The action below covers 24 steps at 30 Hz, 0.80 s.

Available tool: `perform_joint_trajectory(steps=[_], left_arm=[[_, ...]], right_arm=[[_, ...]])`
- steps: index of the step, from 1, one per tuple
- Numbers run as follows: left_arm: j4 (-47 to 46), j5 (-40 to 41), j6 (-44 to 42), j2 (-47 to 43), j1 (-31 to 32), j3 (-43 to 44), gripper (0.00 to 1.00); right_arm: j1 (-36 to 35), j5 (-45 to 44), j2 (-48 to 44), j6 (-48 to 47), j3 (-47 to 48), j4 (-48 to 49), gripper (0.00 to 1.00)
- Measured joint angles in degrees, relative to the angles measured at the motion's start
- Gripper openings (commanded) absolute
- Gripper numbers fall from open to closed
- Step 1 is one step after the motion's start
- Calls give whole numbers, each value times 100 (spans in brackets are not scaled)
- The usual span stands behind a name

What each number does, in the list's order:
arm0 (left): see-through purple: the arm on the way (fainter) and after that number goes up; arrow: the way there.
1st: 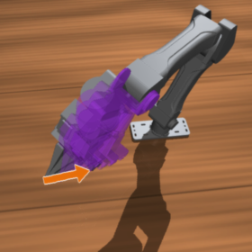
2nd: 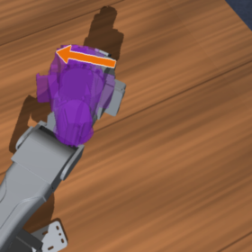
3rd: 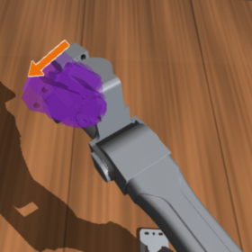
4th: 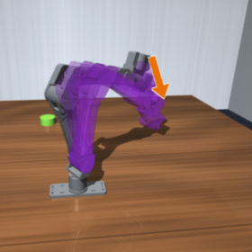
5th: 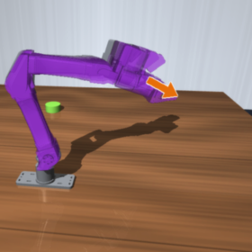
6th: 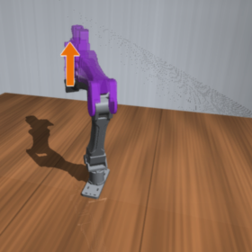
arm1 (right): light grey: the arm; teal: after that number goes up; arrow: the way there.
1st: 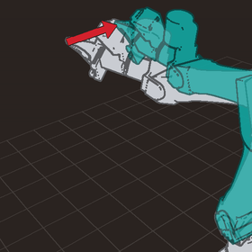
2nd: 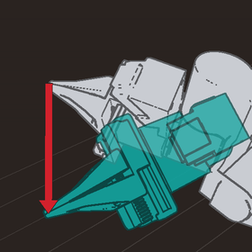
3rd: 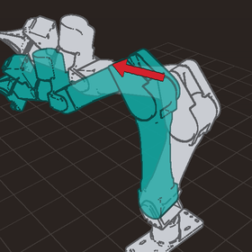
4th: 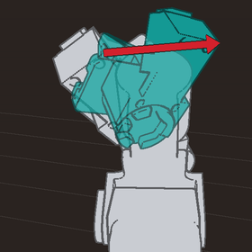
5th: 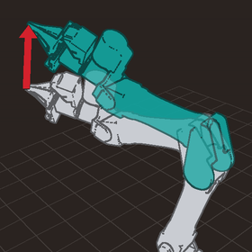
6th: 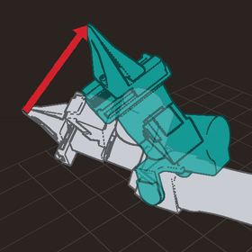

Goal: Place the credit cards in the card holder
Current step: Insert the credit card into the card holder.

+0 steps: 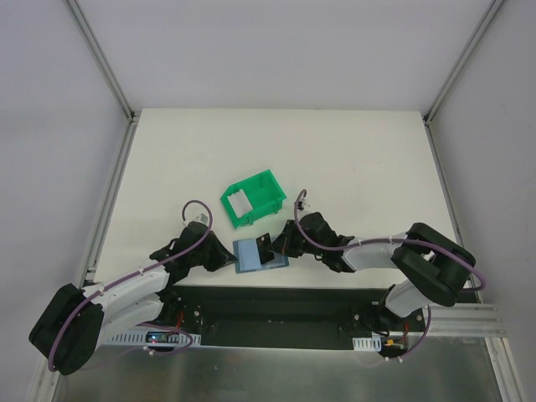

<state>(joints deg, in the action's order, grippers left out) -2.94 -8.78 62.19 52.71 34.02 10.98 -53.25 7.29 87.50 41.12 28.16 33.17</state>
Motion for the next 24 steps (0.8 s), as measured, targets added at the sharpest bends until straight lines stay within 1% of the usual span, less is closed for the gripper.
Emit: perform_joint_trajectory(steps=[12, 19, 24], left_arm=[[-31, -2, 2, 0, 0, -13, 0], [-37, -7, 2, 0, 0, -13, 0], [-42, -7, 2, 0, 0, -15, 0]], right_arm=[[-74, -105, -2, 323, -387, 487, 0], [-153, -149, 46, 437, -396, 612, 0], [-175, -195, 267, 575, -398, 820, 0]])
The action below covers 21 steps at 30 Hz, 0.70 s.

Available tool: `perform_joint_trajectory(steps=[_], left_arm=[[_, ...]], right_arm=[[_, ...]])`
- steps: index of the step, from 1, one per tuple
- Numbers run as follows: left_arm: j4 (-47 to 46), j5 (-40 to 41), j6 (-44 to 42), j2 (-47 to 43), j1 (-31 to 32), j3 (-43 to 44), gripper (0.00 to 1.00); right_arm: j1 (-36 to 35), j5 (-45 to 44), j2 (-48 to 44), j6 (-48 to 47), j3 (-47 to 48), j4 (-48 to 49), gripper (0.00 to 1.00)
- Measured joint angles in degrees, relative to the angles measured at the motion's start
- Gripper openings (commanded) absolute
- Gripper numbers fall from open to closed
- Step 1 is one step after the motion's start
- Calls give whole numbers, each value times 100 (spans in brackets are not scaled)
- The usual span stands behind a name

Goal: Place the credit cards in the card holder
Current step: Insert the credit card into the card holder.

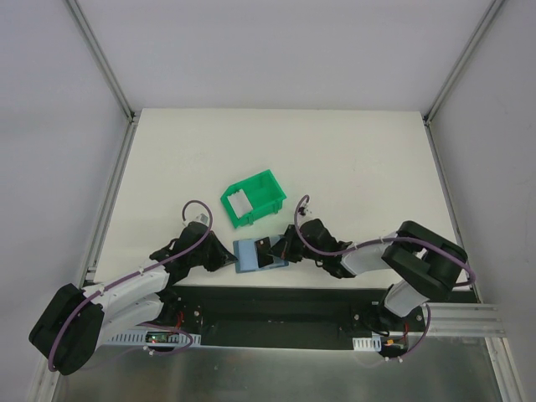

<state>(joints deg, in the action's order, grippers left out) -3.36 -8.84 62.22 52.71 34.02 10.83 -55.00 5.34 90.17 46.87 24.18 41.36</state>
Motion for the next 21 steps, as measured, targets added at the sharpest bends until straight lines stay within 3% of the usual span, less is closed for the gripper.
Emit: perform_joint_trajectory(steps=[21], left_arm=[[-68, -7, 0, -22, 0, -39, 0]], right_arm=[[39, -94, 151, 66, 4, 190, 0]])
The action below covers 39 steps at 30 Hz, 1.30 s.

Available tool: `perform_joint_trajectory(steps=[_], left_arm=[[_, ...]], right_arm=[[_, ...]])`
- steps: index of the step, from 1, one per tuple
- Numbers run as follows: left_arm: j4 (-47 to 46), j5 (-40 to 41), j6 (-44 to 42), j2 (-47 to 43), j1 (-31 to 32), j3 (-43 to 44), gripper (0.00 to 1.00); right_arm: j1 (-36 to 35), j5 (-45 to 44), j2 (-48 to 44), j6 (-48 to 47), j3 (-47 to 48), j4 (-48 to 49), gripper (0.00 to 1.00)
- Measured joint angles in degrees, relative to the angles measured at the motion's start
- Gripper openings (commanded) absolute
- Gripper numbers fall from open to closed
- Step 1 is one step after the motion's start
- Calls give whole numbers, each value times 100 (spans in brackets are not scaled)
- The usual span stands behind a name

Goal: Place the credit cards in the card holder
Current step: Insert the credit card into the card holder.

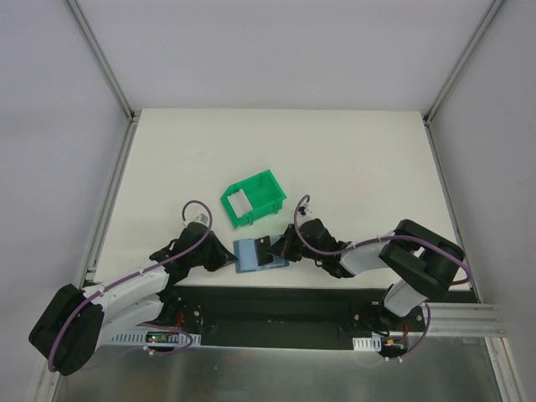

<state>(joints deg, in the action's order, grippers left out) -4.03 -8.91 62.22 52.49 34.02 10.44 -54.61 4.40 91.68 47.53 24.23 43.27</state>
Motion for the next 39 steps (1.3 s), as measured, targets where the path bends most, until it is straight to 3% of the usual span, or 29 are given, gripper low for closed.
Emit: perform_joint_trajectory(steps=[10, 16, 20, 22, 28, 34, 39], left_arm=[[-15, -2, 0, 0, 0, -9, 0], [-22, -4, 0, 0, 0, -9, 0], [-22, -4, 0, -2, 0, -9, 0], [-24, -7, 0, -2, 0, -11, 0], [-72, -17, 7, -7, 0, -37, 0], [-83, -31, 4, 2, 0, -37, 0], [-85, -35, 4, 2, 0, -37, 0]], right_arm=[[37, 140, 79, 44, 48, 0, 1], [-142, 138, 306, 157, 297, -7, 6], [-153, 74, 321, 140, 350, -155, 19], [-155, 4, 264, 81, 369, -369, 32], [-201, -361, -267, -398, 750, -1552, 40], [-201, -404, -256, -702, 1060, -2216, 40], [-208, -260, -83, -846, 1309, -2411, 32]])
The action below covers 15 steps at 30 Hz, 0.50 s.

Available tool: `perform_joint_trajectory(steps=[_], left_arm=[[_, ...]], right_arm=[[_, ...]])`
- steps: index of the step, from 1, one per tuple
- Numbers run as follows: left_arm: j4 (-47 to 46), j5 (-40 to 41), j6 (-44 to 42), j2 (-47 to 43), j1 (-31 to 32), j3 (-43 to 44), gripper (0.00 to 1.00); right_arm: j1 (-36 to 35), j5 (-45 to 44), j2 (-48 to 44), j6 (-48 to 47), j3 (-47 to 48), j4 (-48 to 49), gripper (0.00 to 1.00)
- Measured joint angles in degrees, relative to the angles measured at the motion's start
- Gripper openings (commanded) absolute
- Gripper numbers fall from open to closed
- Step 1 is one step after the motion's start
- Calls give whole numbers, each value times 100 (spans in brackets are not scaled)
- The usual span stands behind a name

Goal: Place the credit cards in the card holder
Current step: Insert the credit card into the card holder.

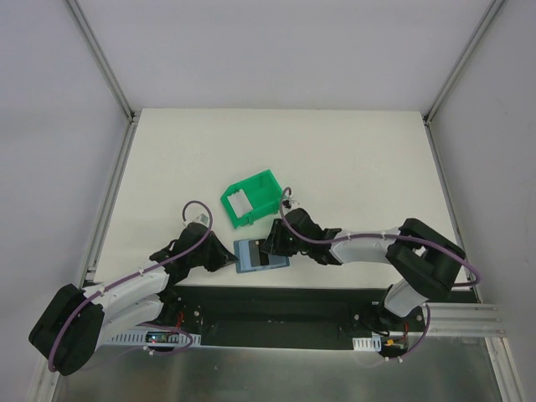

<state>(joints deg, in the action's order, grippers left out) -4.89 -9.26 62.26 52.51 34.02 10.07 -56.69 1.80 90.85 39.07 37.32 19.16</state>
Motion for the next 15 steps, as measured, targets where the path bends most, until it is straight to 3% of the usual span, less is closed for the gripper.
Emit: perform_joint_trajectory(steps=[3, 15], left_arm=[[0, -2, 0, 0, 0, 0, 0], [-26, -61, -2, 37, 0, 0, 0]], right_arm=[[-37, 44, 39, -103, 90, -131, 27], [-170, 363, 444, -385, 610, -415, 26]])
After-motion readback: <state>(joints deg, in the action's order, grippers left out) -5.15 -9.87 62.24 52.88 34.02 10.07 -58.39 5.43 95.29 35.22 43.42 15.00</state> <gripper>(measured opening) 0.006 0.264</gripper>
